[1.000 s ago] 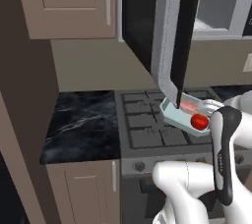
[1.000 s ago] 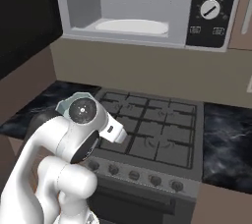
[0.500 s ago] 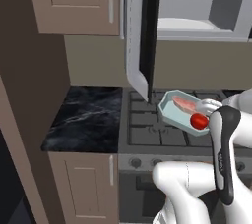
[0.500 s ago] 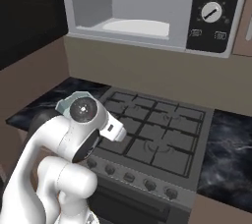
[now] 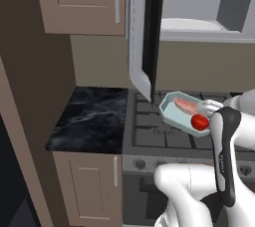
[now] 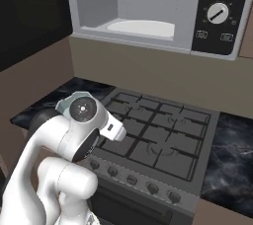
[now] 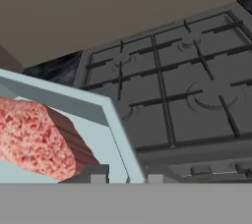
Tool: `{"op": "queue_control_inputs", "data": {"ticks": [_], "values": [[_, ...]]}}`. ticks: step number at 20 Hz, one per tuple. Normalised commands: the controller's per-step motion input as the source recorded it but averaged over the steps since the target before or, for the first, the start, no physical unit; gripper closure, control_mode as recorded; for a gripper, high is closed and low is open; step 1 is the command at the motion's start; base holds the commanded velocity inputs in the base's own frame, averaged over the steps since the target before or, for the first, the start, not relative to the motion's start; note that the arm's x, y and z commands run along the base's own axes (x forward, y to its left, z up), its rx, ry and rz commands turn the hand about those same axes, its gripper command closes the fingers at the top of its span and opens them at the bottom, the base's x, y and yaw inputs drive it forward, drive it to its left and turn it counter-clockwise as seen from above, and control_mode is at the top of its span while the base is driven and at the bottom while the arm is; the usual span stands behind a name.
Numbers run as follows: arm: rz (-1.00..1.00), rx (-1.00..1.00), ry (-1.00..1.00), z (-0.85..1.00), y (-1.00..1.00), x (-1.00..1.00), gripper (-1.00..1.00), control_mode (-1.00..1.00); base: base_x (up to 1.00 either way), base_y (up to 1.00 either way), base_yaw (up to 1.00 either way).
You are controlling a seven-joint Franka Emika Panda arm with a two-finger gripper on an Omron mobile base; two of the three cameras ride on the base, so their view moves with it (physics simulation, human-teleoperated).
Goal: Place the tupperware containing the steak and tomato meal in the microwave. Close the microwave door and press the start button to reheat the meal.
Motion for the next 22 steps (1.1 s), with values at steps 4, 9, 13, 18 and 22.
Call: {"op": "queue_control_inputs", "data": {"ticks": [4,9,13,18,22], "values": [[0.00,0.00,0.00,0.00,0.00,0.05,1.00,-1.00,0.00,0.00,0.00],[0.00,0.00,-0.09,0.18,0.00,0.00,1.00,-1.00,0.00,0.00,0.00],[0.00,0.00,-0.04,0.44,0.00,0.00,1.00,-1.00,0.00,0.00,0.00],[0.01,0.00,-0.08,0.63,0.00,0.01,1.00,-1.00,0.00,0.00,0.00],[-0.03,-0.01,-0.02,0.77,0.00,0.05,1.00,-1.00,0.00,0.00,0.00]]}}
